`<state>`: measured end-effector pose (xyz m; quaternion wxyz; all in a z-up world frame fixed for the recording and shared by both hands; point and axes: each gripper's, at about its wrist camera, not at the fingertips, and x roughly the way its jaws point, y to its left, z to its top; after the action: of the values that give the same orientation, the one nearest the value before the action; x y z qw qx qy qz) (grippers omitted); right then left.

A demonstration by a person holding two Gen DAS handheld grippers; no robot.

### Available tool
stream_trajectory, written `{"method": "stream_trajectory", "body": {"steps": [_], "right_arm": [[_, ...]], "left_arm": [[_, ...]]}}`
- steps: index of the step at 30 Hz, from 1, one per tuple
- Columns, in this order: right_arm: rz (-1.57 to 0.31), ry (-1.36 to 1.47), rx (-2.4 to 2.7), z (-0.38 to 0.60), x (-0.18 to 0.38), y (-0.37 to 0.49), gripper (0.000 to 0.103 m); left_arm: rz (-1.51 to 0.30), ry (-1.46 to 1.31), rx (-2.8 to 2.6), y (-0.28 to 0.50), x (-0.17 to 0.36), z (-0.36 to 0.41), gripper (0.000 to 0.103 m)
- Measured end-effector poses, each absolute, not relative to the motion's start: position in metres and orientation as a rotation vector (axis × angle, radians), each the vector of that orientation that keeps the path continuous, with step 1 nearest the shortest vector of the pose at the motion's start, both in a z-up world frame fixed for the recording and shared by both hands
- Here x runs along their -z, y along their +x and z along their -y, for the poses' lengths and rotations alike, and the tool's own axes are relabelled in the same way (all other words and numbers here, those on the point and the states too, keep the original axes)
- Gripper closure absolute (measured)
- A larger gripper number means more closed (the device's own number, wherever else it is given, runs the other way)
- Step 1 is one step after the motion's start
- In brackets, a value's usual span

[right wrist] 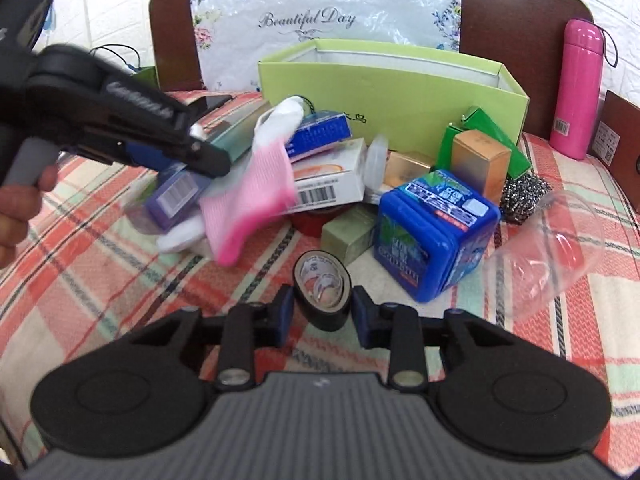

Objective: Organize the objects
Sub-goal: 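Grasp the VIVX box with the left tool while the right tool grasps the black tape roll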

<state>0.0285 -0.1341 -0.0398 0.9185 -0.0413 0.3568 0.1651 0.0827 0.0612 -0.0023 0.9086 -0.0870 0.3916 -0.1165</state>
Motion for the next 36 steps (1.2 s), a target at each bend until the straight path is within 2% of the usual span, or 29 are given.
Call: {"method": "stream_trajectory", "body": {"steps": [7,10,15,24,25,29,36], "right_arm": [[-0.744,-0.104,-0.357,0.138,0.035,-0.009,0.073],[-0.767,-0.105,-0.357,0.137,0.042,-0.015,0.073],[-0.762,-0.114,-0.366,0.136,0.044,-0.019,0.068],[-0.73,-0.158,-0.381,0.131,0.047,-0.014,0.068],[-0.736,-0.153,-0.379,0.132,0.049,-0.013,0.071],[-0.74,-0.133,-0.37,0.14,0.048,-0.019,0.073],[-0.652,-0.093,-0.33,0.162,0.011,-0.022,0.073]], "left_arm": [[-0.897,-0.072,0.374,0.013,0.011,-0.06,0.061],[-0.878,-0.042,0.333,0.002,0.016,-0.059,0.052],[-0.848,-0.066,0.337,0.006,0.01,-0.054,0.054],[-0.876,0.0,0.317,0.004,0.023,-0.049,0.053],[-0.881,-0.002,0.312,0.004,0.025,-0.05,0.053],[-0.904,-0.032,0.341,0.009,0.029,-0.052,0.06],[-0.841,-0.078,0.413,0.011,0.0,-0.057,0.06]]}}
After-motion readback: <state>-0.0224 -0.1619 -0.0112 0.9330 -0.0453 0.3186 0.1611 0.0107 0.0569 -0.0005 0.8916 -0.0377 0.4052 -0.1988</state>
